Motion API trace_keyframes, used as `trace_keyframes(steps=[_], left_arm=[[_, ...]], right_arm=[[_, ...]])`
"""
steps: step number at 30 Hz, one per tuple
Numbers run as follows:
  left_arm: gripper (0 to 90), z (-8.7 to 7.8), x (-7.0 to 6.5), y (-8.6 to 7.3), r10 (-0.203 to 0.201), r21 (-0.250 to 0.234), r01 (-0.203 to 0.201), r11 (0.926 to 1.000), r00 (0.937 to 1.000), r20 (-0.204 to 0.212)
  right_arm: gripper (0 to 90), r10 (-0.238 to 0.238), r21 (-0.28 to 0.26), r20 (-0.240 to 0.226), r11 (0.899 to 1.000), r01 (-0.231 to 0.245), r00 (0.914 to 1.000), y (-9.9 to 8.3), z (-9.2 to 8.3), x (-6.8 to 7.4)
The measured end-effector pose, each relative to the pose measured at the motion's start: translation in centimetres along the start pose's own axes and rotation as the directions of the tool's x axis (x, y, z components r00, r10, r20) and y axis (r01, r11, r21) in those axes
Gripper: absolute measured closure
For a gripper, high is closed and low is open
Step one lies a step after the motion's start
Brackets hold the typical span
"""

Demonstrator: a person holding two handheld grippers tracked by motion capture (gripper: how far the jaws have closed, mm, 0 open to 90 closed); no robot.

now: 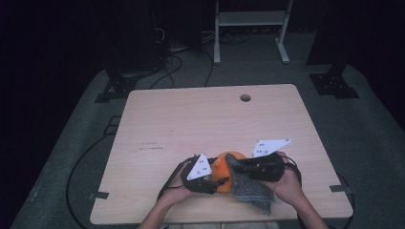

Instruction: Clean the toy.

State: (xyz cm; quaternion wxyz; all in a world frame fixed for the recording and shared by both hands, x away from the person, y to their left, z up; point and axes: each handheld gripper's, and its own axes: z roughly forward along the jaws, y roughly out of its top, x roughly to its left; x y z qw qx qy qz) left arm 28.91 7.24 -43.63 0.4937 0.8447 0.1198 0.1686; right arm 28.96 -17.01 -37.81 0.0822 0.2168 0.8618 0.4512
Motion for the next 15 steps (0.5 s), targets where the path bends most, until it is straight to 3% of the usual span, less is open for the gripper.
trace_keyframes(steps=[2,4,6,8,12,15], left_arm=[[30.9,-0.1,0.2,-0.2,-0.015,-0.007,0.015,0.9999,0.9998,0.011],[31.0,-0.2,0.3,-0.2,-0.018,-0.007,0.018,0.9998,0.9997,0.016],[31.0,0.0,0.1,-0.1,-0.012,-0.012,0.012,0.9999,0.9998,0.014],[30.8,0.1,-0.1,0.1,0.011,-0.008,-0.011,0.9999,0.9999,0.009],[29.8,0.1,-0.7,0.4,0.062,0.010,-0.062,0.9980,0.9980,-0.005],[29.5,0.1,-0.7,0.2,0.045,0.001,-0.045,0.9990,0.9990,-0.010]], right_arm=[[79.1,-0.026,0.031,0.019,0.999,0.025,0.9995,0.0,0.2,0.1],[79.2,-0.018,0.064,0.033,0.998,0.016,0.9993,-0.6,0.2,-0.6],[79.1,0.044,0.050,0.011,0.998,-0.044,0.9990,-1.1,-0.2,-1.5],[79.0,0.068,0.016,-0.007,0.998,-0.068,0.9976,-0.9,-0.6,-1.3],[78.8,0.007,0.003,-0.012,1.000,-0.007,0.9999,0.5,-0.1,0.3],[79.0,-0.008,0.016,0.012,1.000,0.008,0.9999,0.5,0.2,0.2]])
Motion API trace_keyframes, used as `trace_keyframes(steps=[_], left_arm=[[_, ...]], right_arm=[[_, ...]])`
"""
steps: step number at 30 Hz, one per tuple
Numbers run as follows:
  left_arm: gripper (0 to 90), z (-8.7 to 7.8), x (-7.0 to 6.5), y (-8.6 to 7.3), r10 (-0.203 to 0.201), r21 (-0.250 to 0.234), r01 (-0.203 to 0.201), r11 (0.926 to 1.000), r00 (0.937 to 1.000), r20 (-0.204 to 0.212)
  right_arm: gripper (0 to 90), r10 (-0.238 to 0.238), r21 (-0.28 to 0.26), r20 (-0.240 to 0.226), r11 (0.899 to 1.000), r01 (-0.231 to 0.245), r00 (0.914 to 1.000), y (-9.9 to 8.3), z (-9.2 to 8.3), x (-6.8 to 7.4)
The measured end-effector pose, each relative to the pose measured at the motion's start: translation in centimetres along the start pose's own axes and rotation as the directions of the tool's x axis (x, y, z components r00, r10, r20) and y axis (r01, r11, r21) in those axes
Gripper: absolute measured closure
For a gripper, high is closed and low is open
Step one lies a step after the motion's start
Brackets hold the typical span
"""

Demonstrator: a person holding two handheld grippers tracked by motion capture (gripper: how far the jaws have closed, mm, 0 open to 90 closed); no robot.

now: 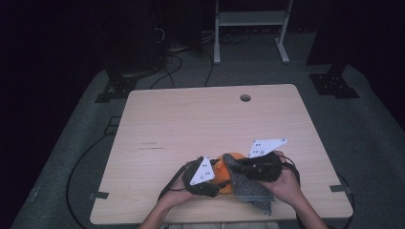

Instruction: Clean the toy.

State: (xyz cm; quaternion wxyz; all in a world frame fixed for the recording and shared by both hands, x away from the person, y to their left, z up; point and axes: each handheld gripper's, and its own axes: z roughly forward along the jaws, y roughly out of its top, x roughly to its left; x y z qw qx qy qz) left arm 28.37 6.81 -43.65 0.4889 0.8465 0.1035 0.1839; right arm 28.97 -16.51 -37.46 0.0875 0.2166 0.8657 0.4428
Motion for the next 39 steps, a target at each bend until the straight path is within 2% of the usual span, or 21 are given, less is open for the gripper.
trace_keyframes(steps=[2,3,5,7,9,12,14,17,18,21,24,26,27,28,29,30,32,34,35,37,39], left_arm=[[29.6,0.0,0.3,-0.2,-0.028,-0.006,0.028,0.9996,0.9996,0.004],[29.5,0.0,0.6,-0.4,-0.055,-0.009,0.055,0.9984,0.9985,0.008],[29.5,-0.1,1.0,-0.7,-0.098,-0.011,0.098,0.9951,0.9952,0.008],[29.6,0.0,1.4,-0.9,-0.128,-0.010,0.128,0.9917,0.9917,0.005],[29.8,0.0,1.6,-1.0,-0.155,-0.008,0.155,0.9880,0.9879,-0.008],[29.9,0.1,2.0,-1.2,-0.207,-0.008,0.207,0.9784,0.9783,-0.018],[28.2,-0.1,2.3,-1.3,-0.224,-0.006,0.223,0.9747,0.9745,-0.018],[19.0,-0.6,2.5,-0.9,-0.211,-0.014,0.211,0.9774,0.9770,-0.030],[17.4,-0.8,2.5,-0.7,-0.191,-0.031,0.190,0.9814,0.9806,-0.044],[15.8,-1.3,2.3,-0.4,-0.154,-0.083,0.147,0.9855,0.9849,-0.079],[22.2,-1.3,2.0,-0.5,-0.119,-0.101,0.110,0.9888,0.9888,-0.090],[29.0,-0.6,1.6,-0.7,-0.065,-0.048,0.059,0.9971,0.9888,-0.134],[31.3,-0.4,1.6,-0.8,-0.065,-0.029,0.061,0.9977,0.9867,-0.149],[32.9,-0.4,1.7,-0.9,-0.087,-0.023,0.085,0.9962,0.9844,-0.153],[33.7,-0.4,2.1,-0.9,-0.128,-0.007,0.129,0.9917,0.9785,-0.161],[34.0,-0.4,2.3,-0.9,-0.143,0.001,0.145,0.9894,0.9761,-0.164],[34.0,-0.5,2.7,-1.3,-0.191,-0.006,0.192,0.9813,0.9677,-0.165],[33.0,-0.5,2.8,-1.4,-0.206,-0.007,0.208,0.9781,0.9627,-0.175],[31.2,-0.6,2.8,-1.3,-0.204,-0.006,0.206,0.9785,0.9619,-0.182],[25.3,-1.0,2.7,-1.2,-0.182,-0.038,0.178,0.9833,0.9652,-0.188],[22.3,-1.4,2.2,-1.0,-0.116,-0.093,0.099,0.9907,0.9730,-0.199]], right_arm=[[79.1,0.016,0.010,0.026,1.000,-0.017,0.9995,-0.5,-0.2,-0.8],[79.1,0.030,0.011,0.039,0.999,-0.030,0.9988,-1.0,-0.2,-1.3],[79.1,0.091,0.022,0.051,0.996,-0.092,0.9945,-2.4,-0.3,-2.6],[79.2,0.148,0.010,0.035,0.989,-0.148,0.9884,-3.3,-0.4,-3.4],[79.2,0.139,-0.012,0.011,0.990,-0.139,0.9903,-3.1,-0.5,-3.0],[78.9,0.078,-0.032,-0.061,0.996,-0.080,0.9950,-2.4,-0.3,-1.7],[78.9,0.069,-0.009,-0.047,0.998,-0.069,0.9965,-2.5,0.4,-1.4],[79.0,0.114,-0.013,-0.061,0.993,-0.115,0.9916,-3.1,1.0,-2.1],[79.0,0.114,-0.015,-0.051,0.993,-0.115,0.9921,-3.1,1.0,-2.1],[78.9,0.104,-0.021,-0.032,0.994,-0.105,0.9941,-2.8,1.1,-2.0],[78.9,0.093,-0.025,-0.014,0.995,-0.094,0.9955,-2.6,1.4,-1.9],[78.8,0.079,-0.024,0.005,0.997,-0.079,0.9969,-2.5,1.5,-1.8],[78.8,0.076,-0.023,0.010,0.997,-0.075,0.9971,-2.5,1.5,-1.9],[78.8,0.075,-0.013,0.024,0.997,-0.075,0.9969,-2.6,1.4,-1.9],[78.8,0.073,-0.004,0.038,0.997,-0.073,0.9966,-2.7,1.4,-2.0],[78.8,0.075,0.008,0.060,0.997,-0.075,0.9954,-3.0,1.3,-2.3],[78.7,0.103,0.009,0.069,0.995,-0.104,0.9923,-3.6,1.1,-2.9],[78.7,0.119,0.006,0.075,0.993,-0.120,0.9901,-3.8,1.0,-3.0],[78.7,0.104,0.002,0.080,0.995,-0.104,0.9914,-3.6,1.0,-2.6],[78.6,0.071,0.004,0.080,0.997,-0.071,0.9943,-3.2,1.2,-1.9],[78.5,0.067,0.009,0.077,0.998,-0.068,0.9948,-3.2,1.4,-1.9]])
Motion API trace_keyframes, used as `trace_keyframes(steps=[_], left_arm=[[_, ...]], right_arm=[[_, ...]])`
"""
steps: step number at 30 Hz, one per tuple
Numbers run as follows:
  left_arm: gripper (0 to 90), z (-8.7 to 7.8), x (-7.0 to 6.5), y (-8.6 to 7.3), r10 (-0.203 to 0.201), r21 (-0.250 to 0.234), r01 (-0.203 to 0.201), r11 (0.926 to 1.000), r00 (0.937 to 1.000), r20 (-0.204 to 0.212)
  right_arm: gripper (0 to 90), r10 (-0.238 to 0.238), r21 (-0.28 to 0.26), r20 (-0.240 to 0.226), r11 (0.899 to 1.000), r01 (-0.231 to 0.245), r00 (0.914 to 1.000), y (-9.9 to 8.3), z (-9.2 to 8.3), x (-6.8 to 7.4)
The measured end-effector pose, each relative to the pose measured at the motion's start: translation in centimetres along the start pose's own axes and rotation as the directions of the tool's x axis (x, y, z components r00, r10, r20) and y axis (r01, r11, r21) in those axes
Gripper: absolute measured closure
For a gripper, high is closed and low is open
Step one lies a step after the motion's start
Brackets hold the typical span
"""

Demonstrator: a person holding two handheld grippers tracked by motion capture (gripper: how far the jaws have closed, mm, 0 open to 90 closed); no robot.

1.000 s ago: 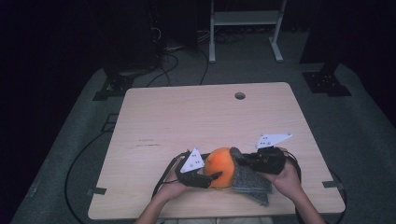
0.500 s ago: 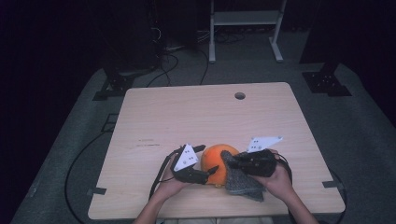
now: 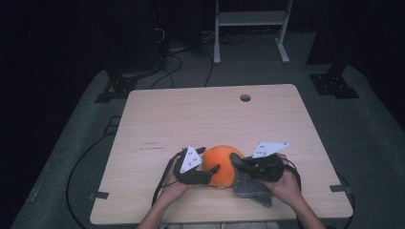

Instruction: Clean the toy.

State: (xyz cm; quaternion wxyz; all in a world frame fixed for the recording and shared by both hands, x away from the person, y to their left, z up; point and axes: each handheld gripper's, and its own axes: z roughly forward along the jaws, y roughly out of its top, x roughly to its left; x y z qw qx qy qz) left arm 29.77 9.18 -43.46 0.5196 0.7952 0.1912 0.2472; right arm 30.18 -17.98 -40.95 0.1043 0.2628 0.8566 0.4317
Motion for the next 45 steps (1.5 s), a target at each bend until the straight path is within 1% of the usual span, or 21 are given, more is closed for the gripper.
trace_keyframes(steps=[1,3,6,9,12,13,15,16,17,20,23,25,27,31,33,34,35,37,39,41,45], left_arm=[[22.8,-0.1,-0.3,0.1,0.023,-0.012,-0.022,0.9997,0.9997,0.006],[24.6,0.3,-0.6,0.2,0.048,0.020,-0.049,0.9986,0.9986,0.023],[27.2,0.9,-0.5,-0.1,0.023,0.059,-0.024,0.9980,0.9995,0.022],[27.5,0.8,-0.3,-0.2,0.010,0.070,-0.012,0.9974,0.9995,0.030],[25.8,0.6,-0.2,-0.2,0.020,0.066,-0.024,0.9975,0.9982,0.057],[23.5,0.4,-0.2,-0.2,0.024,0.065,-0.029,0.9975,0.9967,0.078],[19.5,0.3,-0.2,-0.3,0.030,0.068,-0.039,0.9969,0.9925,0.119],[19.3,0.3,-0.3,-0.3,0.038,0.060,-0.047,0.9971,0.9908,0.130],[19.3,0.3,-0.4,-0.3,0.057,0.062,-0.065,0.9959,0.9900,0.129],[20.2,0.7,-0.7,-0.2,0.083,0.095,-0.093,0.9911,0.9917,0.098],[20.9,0.8,-0.7,-0.4,0.091,0.102,-0.100,0.9897,0.9920,0.088],[21.6,0.7,-0.4,-0.5,0.091,0.113,-0.100,0.9886,0.9922,0.085],[22.0,0.7,-0.2,-0.7,0.066,0.106,-0.075,0.9915,0.9943,0.085],[22.6,0.9,0.0,-0.9,0.028,0.113,-0.035,0.9930,0.9976,0.063],[22.7,0.9,0.0,-0.9,0.022,0.118,-0.029,0.9926,0.9981,0.057],[22.7,0.9,0.1,-0.9,0.021,0.118,-0.028,0.9926,0.9981,0.057],[22.7,0.9,0.1,-0.9,0.023,0.119,-0.030,0.9925,0.9979,0.060],[21.4,0.7,0.2,-0.8,0.024,0.104,-0.033,0.9940,0.9965,0.080],[19.6,0.2,0.6,-0.7,-0.020,0.055,0.014,0.9984,0.9925,0.120],[24.2,-0.1,1.0,-0.7,-0.071,0.022,0.068,0.9974,0.9876,0.140],[37.8,0.0,1.1,-0.7,-0.083,0.045,0.078,0.9959,0.9891,0.121]], right_arm=[[78.4,0.011,-0.005,-0.010,1.000,-0.011,0.9999,-0.1,0.0,-0.3],[78.4,0.029,-0.003,0.009,1.000,-0.029,0.9995,-0.4,-0.1,-0.9],[78.6,0.054,-0.013,0.013,0.998,-0.054,0.9984,-0.6,-0.3,-1.3],[78.7,0.019,-0.054,-0.059,0.998,-0.022,0.9981,0.1,-0.6,0.1],[78.6,-0.039,-0.016,-0.037,0.999,0.038,0.9986,0.6,0.3,1.4],[78.5,-0.042,-0.003,-0.026,0.999,0.042,0.9988,0.5,0.7,1.3],[78.5,-0.012,-0.009,-0.023,1.000,0.012,0.9997,0.3,0.8,0.6],[78.5,-0.005,-0.010,0.006,1.000,0.005,1.0000,0.2,0.6,0.2],[78.5,0.003,-0.010,0.017,1.000,-0.003,0.9998,0.1,0.5,-0.1],[78.7,0.034,-0.021,0.004,0.999,-0.034,0.9994,-0.1,0.4,-0.4],[78.6,-0.010,-0.037,-0.028,0.999,0.009,0.9996,0.4,0.4,0.9],[78.6,-0.039,-0.025,-0.016,0.999,0.038,0.9991,0.5,0.7,1.3],[78.7,-0.025,-0.016,-0.009,1.000,0.024,0.9997,0.4,0.8,0.9],[78.9,0.019,0.006,0.041,1.000,-0.019,0.9990,-0.3,0.3,-0.4],[78.9,0.008,-0.012,0.029,1.000,-0.008,0.9996,-0.1,0.2,0.1],[78.8,-0.005,-0.019,0.002,1.000,0.005,1.0000,0.1,0.2,0.6],[78.7,-0.020,-0.020,-0.018,1.000,0.020,0.9996,0.2,0.5,1.0],[78.5,-0.054,0.007,-0.001,0.999,0.054,0.9986,0.3,1.1,1.4],[78.5,-0.025,0.005,-0.007,1.000,0.025,0.9997,0.2,1.1,0.9],[78.4,-0.004,0.004,0.006,1.000,0.004,1.0000,-0.1,0.8,0.3],[78.5,0.013,-0.001,0.023,1.000,-0.013,0.9997,-0.4,0.4,0.1]])
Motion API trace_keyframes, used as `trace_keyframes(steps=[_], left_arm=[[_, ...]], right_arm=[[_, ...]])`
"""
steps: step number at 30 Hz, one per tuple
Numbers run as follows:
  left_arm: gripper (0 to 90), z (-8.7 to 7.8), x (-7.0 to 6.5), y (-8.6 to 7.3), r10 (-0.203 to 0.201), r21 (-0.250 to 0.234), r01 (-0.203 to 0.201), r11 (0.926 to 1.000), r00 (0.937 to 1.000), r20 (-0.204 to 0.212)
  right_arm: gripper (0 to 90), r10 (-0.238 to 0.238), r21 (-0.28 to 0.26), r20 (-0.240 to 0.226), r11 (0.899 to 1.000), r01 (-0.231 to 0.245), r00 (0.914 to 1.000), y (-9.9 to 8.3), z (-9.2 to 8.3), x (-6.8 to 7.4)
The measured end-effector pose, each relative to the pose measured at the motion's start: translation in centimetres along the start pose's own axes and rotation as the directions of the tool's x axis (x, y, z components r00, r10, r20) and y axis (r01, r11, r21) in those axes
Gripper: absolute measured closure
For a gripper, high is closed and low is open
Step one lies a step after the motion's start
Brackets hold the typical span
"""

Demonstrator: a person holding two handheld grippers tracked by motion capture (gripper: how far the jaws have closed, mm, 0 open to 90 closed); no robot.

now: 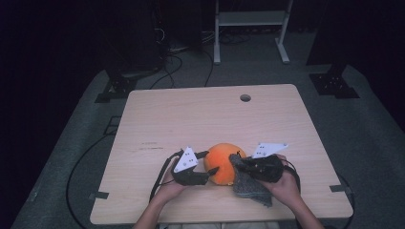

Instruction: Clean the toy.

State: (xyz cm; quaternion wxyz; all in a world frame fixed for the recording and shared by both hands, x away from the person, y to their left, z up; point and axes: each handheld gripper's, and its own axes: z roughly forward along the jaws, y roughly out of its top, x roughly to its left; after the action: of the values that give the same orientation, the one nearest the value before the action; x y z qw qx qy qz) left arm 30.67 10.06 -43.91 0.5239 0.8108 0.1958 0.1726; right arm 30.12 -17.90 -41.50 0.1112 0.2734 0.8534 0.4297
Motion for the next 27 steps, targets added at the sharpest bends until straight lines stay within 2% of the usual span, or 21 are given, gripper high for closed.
trace_keyframes(steps=[2,5,9,10,12,13,15,17,18,22,23,25,27], left_arm=[[40.3,0.1,0.1,-0.1,-0.016,0.004,0.016,0.9999,0.9999,-0.005],[41.5,0.1,0.4,-0.4,-0.025,0.027,0.026,0.9993,0.9995,-0.020],[40.5,-0.1,1.1,-0.7,-0.081,0.027,0.082,0.9963,0.9960,-0.037],[40.3,0.0,1.1,-0.7,-0.082,0.025,0.083,0.9963,0.9960,-0.036],[39.9,0.2,0.8,-0.6,-0.072,0.018,0.073,0.9972,0.9968,-0.034],[39.9,0.3,0.6,-0.5,-0.069,0.010,0.070,0.9975,0.9973,-0.023],[40.0,0.4,0.3,-0.3,-0.057,0.012,0.057,0.9983,0.9980,-0.028],[39.9,0.3,0.5,-0.3,-0.043,0.029,0.044,0.9986,0.9985,-0.035],[39.7,0.3,0.5,-0.4,-0.050,0.030,0.051,0.9983,0.9981,-0.036],[38.7,0.1,1.0,-0.6,-0.087,0.026,0.089,0.9957,0.9949,-0.051],[38.7,0.1,1.1,-0.7,-0.087,0.027,0.088,0.9957,0.9951,-0.047],[38.7,0.1,0.9,-0.7,-0.076,0.024,0.077,0.9968,0.9963,-0.040],[38.8,0.2,0.7,-0.6,-0.052,0.023,0.052,0.9984,0.9980,-0.036]], right_arm=[[78.5,-0.037,-0.004,0.000,0.999,0.037,0.9993,0.3,0.0,0.8],[78.4,-0.082,0.004,-0.028,0.997,0.082,0.9962,0.6,0.6,2.0],[78.6,-0.096,0.043,-0.038,0.994,0.098,0.9946,0.3,0.7,1.8],[78.6,-0.097,0.058,-0.042,0.993,0.100,0.9944,0.1,0.7,1.8],[78.5,-0.096,0.054,-0.040,0.994,0.099,0.9945,0.0,0.6,2.0],[78.5,-0.099,0.040,-0.050,0.994,0.101,0.9938,0.4,0.6,2.3],[78.5,-0.113,0.009,-0.086,0.993,0.114,0.9899,0.9,0.8,2.9],[78.4,-0.147,0.032,-0.100,0.988,0.151,0.9840,1.2,1.6,3.7],[78.4,-0.153,0.049,-0.102,0.986,0.159,0.9830,1.0,2.0,3.9],[78.4,-0.145,0.107,-0.166,0.981,0.164,0.9754,0.3,2.1,3.5],[78.4,-0.148,0.104,-0.166,0.981,0.167,0.9750,0.2,1.9,3.5],[78.3,-0.137,0.060,-0.145,0.987,0.147,0.9798,0.4,0.9,3.3],[78.2,-0.110,0.011,-0.089,0.994,0.112,0.9899,0.9,0.2,2.6]])
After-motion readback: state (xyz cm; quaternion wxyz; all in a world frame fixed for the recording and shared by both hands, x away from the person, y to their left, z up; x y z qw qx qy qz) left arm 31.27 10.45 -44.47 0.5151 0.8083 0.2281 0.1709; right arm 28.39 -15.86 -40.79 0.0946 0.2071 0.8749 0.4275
